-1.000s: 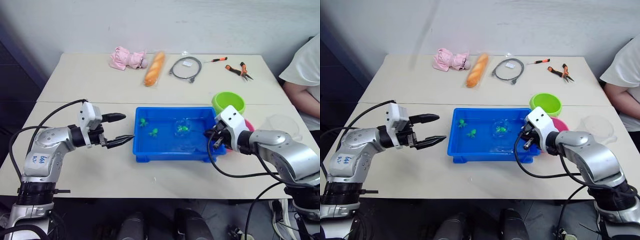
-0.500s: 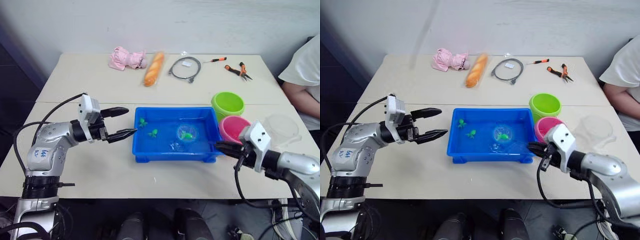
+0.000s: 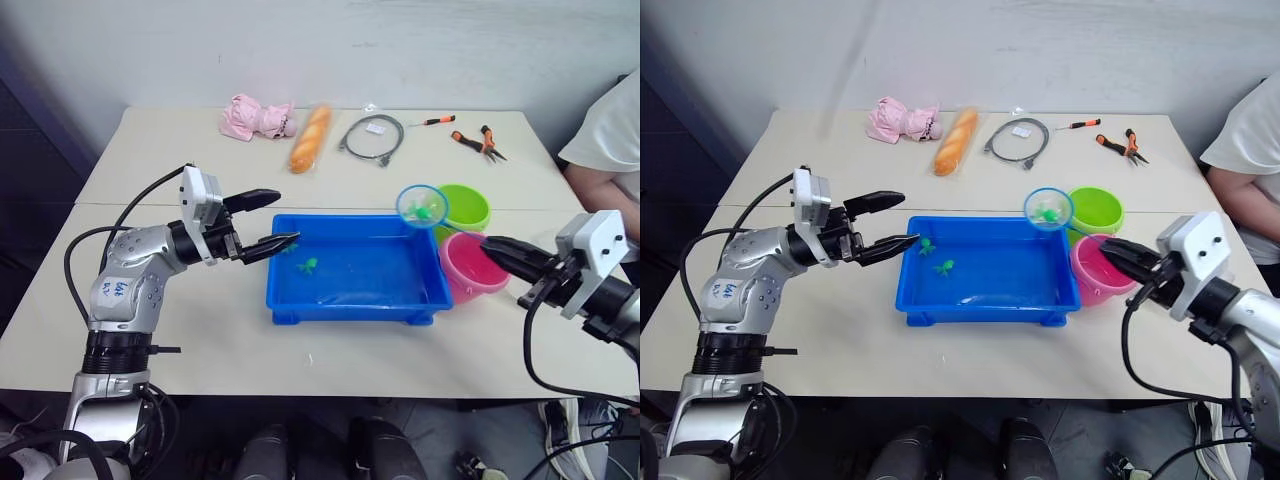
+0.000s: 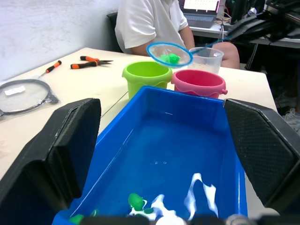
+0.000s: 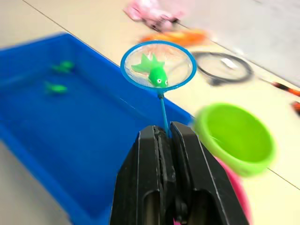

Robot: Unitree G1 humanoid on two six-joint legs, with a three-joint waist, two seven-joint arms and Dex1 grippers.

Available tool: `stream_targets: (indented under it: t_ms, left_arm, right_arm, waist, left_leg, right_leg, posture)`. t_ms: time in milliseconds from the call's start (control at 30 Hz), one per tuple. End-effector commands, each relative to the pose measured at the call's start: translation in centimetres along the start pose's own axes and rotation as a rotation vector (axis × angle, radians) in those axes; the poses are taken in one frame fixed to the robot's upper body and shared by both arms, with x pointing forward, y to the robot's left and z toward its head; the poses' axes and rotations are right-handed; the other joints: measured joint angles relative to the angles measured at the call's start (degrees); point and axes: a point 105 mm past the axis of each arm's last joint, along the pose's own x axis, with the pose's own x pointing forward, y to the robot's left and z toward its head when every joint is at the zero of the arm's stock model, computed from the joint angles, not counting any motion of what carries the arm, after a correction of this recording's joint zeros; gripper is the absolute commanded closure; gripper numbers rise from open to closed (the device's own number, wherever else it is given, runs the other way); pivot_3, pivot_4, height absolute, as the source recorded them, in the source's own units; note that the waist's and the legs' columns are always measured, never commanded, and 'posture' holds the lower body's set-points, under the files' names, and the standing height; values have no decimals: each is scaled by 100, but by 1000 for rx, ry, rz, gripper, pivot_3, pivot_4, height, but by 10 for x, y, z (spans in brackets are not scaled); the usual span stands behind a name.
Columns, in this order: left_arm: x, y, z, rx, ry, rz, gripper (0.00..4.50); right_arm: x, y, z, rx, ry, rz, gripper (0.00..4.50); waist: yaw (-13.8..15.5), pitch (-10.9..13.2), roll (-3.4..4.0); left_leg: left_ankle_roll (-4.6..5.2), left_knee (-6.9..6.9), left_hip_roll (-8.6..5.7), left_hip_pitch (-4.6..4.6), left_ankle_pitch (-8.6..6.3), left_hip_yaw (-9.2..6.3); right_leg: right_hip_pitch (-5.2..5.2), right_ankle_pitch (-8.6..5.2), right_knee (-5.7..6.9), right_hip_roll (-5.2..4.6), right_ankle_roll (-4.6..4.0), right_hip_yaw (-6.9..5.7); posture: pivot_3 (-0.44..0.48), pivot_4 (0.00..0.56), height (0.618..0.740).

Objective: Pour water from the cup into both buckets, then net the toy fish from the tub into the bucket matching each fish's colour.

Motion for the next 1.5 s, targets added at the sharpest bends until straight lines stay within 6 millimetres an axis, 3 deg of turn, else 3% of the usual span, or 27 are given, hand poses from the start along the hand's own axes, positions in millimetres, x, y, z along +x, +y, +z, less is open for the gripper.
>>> stream_targets:
  t_ms: [33, 100, 200, 400, 733, 900, 1067, 1267, 1367, 1500]
  left_arm:
    - [8, -1, 7, 27, -20, -10, 34]
    - [12, -2, 6, 23, -19, -14, 34]
    - [17, -3, 5, 23, -21, -19, 34]
    - [19, -5, 7, 29, -22, -29, 34]
    - [18, -2, 8, 38, -29, -14, 34]
    - [22, -4, 8, 36, -39, -20, 34]
    - [23, -12, 12, 22, -61, -61, 34]
    - [22, -9, 12, 65, -65, -21, 34]
    - [23, -2, 18, 97, -100, 24, 34]
    - [26, -4, 18, 92, -105, 19, 34]
  right_arm:
    - [-1, -46, 1, -152, 18, -175, 4500]
    - [7, -64, -4, -229, 46, -249, 4500]
    - [19, -74, -11, -335, 83, -267, 4500]
    - [31, -82, -22, -563, 147, -245, 4500]
    - [29, -89, -29, -867, 206, -248, 4500]
    - [32, -83, -20, -1114, 175, -227, 4500]
    - [32, -84, -27, -1164, 207, -233, 4500]
    - [38, -79, -27, -1212, 186, -206, 4500]
    - [38, -79, -39, -1248, 206, -182, 4500]
    - [39, -79, -35, -1286, 163, -207, 4500]
  waist:
    - [-21, 0, 0]
    - [-29, 0, 0]
    - [-35, 0, 0]
    - [-23, 0, 0]
    - [-35, 0, 1]
    - [-36, 0, 1]
    - [-37, 0, 1]
    - [-40, 0, 1]
    - [-40, 0, 1]
    - [-36, 0, 1]
  left_leg:
    - [3, 3, -1, 0, 2, 7]
    - [4, 4, -2, 2, 3, 11]
    - [-4, 2, 1, 5, 9, 13]
    - [-6, 3, 1, 5, 14, 18]
    - [-13, 4, 2, 6, 19, 16]
    - [-17, 4, 2, 6, 21, 16]
    - [-21, 4, 3, 6, 24, 17]
    - [-22, 4, 3, 7, 25, 17]
    - [-22, 5, 3, 7, 25, 17]
    - [-22, 5, 3, 8, 26, 18]
  right_leg:
    - [-1, 0, 1, 0, 0, 4]
    - [-1, 0, 3, 0, 1, 7]
    - [-3, 0, 7, 5, 1, 8]
    - [-6, 0, 14, 5, 1, 12]
    - [-6, 0, 13, 4, 1, 11]
    - [-6, 0, 13, 5, 0, 13]
    - [-6, 0, 13, 7, 0, 13]
    - [-6, 0, 13, 8, 0, 14]
    - [-5, 0, 13, 8, 0, 14]
    - [-5, 0, 14, 8, 0, 14]
  posture:
    - [0, 150, 738]
    - [0, 150, 738]
    - [0, 150, 738]
    - [0, 150, 738]
    - [0, 150, 738]
    - [0, 150, 738]
    - [0, 150, 738]
    - [0, 150, 738]
    - [0, 150, 738]
    - [0, 150, 738]
